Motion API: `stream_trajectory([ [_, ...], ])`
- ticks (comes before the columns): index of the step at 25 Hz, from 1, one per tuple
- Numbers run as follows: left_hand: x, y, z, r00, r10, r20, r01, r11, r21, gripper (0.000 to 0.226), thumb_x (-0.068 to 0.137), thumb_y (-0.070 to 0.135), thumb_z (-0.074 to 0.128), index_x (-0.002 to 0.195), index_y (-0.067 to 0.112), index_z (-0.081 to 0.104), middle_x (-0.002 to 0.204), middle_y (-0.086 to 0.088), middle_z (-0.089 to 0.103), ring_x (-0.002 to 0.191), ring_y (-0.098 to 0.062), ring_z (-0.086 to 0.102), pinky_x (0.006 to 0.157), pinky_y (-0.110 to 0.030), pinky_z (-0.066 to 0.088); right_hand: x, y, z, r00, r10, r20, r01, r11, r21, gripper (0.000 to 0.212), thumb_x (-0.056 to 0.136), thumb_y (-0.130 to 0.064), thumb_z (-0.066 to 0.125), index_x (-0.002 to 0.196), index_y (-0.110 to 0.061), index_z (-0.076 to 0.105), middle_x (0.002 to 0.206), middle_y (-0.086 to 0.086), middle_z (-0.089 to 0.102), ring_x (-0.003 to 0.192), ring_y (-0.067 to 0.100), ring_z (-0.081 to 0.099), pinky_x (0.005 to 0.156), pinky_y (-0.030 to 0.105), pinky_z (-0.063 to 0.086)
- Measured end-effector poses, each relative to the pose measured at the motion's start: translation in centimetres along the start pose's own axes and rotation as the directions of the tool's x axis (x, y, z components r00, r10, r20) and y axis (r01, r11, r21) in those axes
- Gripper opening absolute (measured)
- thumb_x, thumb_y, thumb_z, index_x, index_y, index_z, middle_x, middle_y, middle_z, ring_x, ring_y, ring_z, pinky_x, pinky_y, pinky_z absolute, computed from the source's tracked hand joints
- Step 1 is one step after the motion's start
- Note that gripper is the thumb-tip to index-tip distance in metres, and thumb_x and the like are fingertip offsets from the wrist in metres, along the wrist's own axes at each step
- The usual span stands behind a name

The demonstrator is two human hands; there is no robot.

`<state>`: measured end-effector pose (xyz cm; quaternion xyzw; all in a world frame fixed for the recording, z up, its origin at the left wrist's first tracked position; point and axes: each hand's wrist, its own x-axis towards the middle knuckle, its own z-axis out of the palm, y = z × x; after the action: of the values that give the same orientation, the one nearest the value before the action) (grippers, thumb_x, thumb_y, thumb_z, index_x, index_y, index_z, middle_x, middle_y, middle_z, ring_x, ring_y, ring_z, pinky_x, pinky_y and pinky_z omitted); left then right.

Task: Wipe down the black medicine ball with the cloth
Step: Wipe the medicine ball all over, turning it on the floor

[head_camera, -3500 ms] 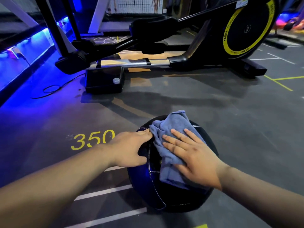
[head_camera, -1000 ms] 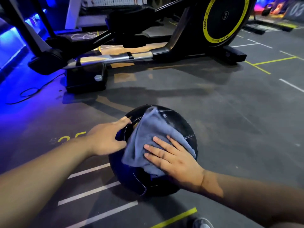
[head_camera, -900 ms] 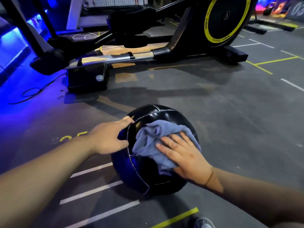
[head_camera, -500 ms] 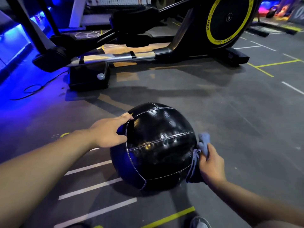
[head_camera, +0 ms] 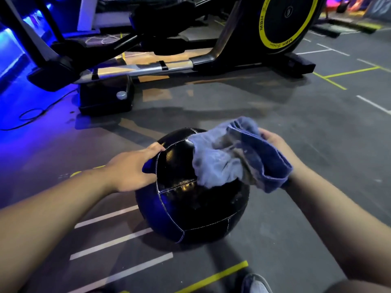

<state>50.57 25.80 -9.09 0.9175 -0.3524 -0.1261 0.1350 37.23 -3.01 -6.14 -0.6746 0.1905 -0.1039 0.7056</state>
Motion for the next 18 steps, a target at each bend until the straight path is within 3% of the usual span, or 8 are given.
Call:
stream_trajectory([
  [2,0.0,-0.2,0.1,1.0,-0.006,0.003,0.006,1.0,0.009,0.066,0.077,0.043,0.058,0.137,0.045,0.031,0.117,0.023,0.052,0.112,-0.018,0.055,0.078,-0.029,0.035,0.9,2.2,0.4,0.98,-0.15,-0.134,0.068,0.873,-0.483,0.013,0.078,-0.016,0.072,0.088,-0.017,0.064,0.079,-0.005,0.068,0.071,0.009,0.06,0.065,0.018,0.046],
  [4,0.1,-0.6,0.4,1.0,-0.01,0.007,0.01,1.0,0.015,0.07,0.078,0.042,0.058,0.141,0.046,0.028,0.138,0.026,0.045,0.122,-0.016,0.052,0.081,-0.027,0.034,1.1,3.1,0.2,0.931,-0.26,-0.258,0.014,0.73,-0.683,0.021,0.073,-0.027,0.073,0.092,-0.023,0.063,0.083,-0.009,0.066,0.077,0.009,0.06,0.066,0.017,0.041],
  [7,0.4,-1.1,0.9,1.0,-0.022,-0.005,0.022,1.0,0.007,0.072,0.078,0.039,0.061,0.14,0.049,0.026,0.15,0.024,0.039,0.127,-0.016,0.05,0.083,-0.028,0.034,0.6,3.4,0.7,0.897,-0.357,-0.261,0.045,0.66,-0.75,0.022,0.076,-0.031,0.068,0.093,-0.02,0.06,0.093,-0.001,0.06,0.084,0.017,0.056,0.069,0.019,0.034],
  [9,0.3,-1.2,1.0,1.0,-0.019,-0.001,0.019,1.0,0.004,0.072,0.078,0.039,0.062,0.139,0.05,0.026,0.15,0.024,0.039,0.127,-0.016,0.051,0.084,-0.028,0.036,-0.2,3.8,1.7,0.936,-0.326,-0.134,0.111,0.634,-0.765,0.019,0.084,-0.026,0.057,0.097,-0.014,0.065,0.095,-0.001,0.061,0.094,0.018,0.058,0.069,0.016,0.033],
  [12,0.1,-1.2,0.8,1.0,-0.03,0.005,0.03,1.0,0.008,0.072,0.075,0.042,0.06,0.138,0.052,0.025,0.145,0.026,0.043,0.119,-0.016,0.054,0.081,-0.031,0.039,-1.6,3.7,1.4,0.974,-0.164,0.155,0.226,0.69,-0.687,0.042,0.094,-0.01,0.041,0.135,-0.01,0.053,0.14,-0.003,0.05,0.137,0.013,0.037,0.104,0.009,0.022],
  [13,0.1,-1.2,0.7,1.0,-0.028,0.009,0.028,1.0,0.005,0.072,0.073,0.044,0.058,0.137,0.053,0.025,0.143,0.027,0.044,0.117,-0.016,0.055,0.081,-0.032,0.04,-1.8,3.3,0.9,0.96,-0.143,0.239,0.271,0.678,-0.684,0.047,0.095,-0.009,0.041,0.141,-0.015,0.047,0.148,-0.004,0.043,0.14,0.011,0.035,0.109,0.011,0.019],
  [15,-0.1,-1.1,0.6,1.0,-0.013,0.02,0.013,1.0,-0.007,0.071,0.071,0.045,0.056,0.136,0.052,0.026,0.142,0.027,0.044,0.119,-0.015,0.055,0.082,-0.032,0.04,-1.7,3.3,0.2,0.931,-0.183,0.315,0.361,0.576,-0.733,0.051,0.091,-0.012,0.052,0.14,-0.026,0.048,0.137,-0.004,0.057,0.121,0.012,0.057,0.1,0.012,0.036],
  [18,-0.3,-0.7,0.5,1.0,-0.009,0.022,0.009,1.0,-0.01,0.072,0.072,0.043,0.056,0.137,0.048,0.028,0.144,0.023,0.045,0.123,-0.016,0.053,0.086,-0.032,0.041,-1.3,4.3,0.1,0.925,-0.375,0.052,0.283,0.591,-0.755,0.039,0.079,-0.034,0.071,0.118,-0.037,0.067,0.105,-0.014,0.072,0.099,0.008,0.067,0.087,0.018,0.048],
])
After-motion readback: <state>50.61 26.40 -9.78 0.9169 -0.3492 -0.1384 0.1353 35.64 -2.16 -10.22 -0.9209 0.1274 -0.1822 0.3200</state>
